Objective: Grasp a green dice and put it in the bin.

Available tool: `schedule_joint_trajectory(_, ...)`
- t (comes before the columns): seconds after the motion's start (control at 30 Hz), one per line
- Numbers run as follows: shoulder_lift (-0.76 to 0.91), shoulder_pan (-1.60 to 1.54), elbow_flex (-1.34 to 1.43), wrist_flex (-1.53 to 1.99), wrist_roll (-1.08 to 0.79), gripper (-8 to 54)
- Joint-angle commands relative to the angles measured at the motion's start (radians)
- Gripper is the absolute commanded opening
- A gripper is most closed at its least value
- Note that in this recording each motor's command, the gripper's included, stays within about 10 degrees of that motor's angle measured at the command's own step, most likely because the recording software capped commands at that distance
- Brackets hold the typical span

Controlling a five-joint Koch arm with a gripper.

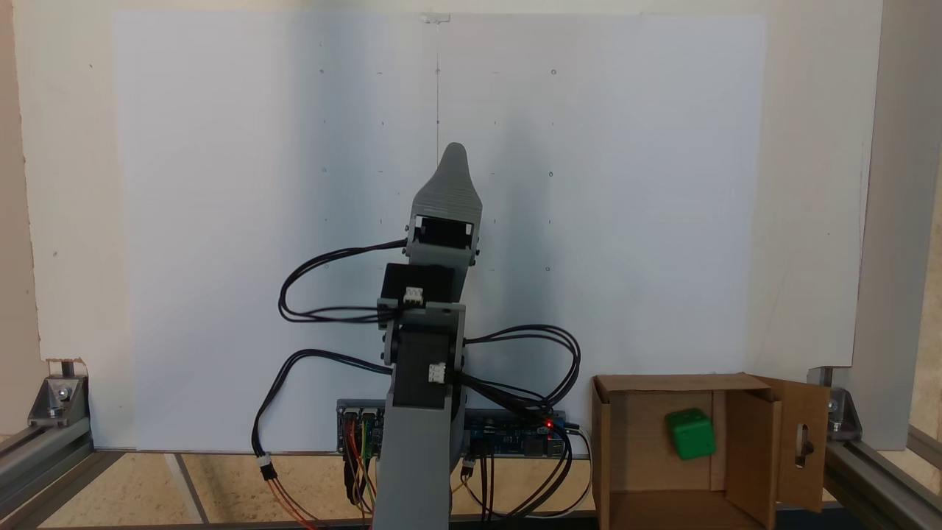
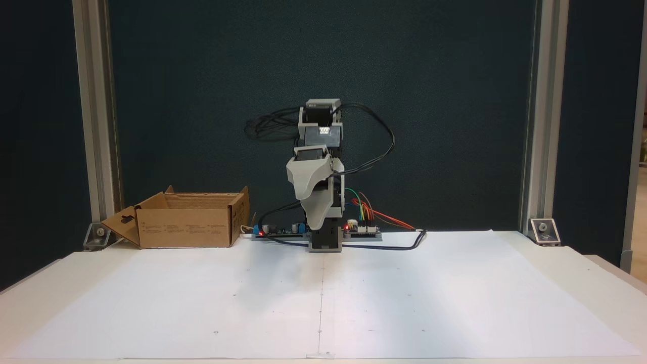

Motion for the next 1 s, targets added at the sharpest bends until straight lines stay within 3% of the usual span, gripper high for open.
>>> schedule_joint_trajectory(0.0,0.048,-0.009,-0.003,-0.165,0.021,43.6)
schedule_joint_trajectory(0.27,0.175,-0.014,0.201,-0.518,0.000,44.0)
schedule_joint_trajectory(0.97,0.199,-0.043,0.552,-1.376,-0.021,43.2)
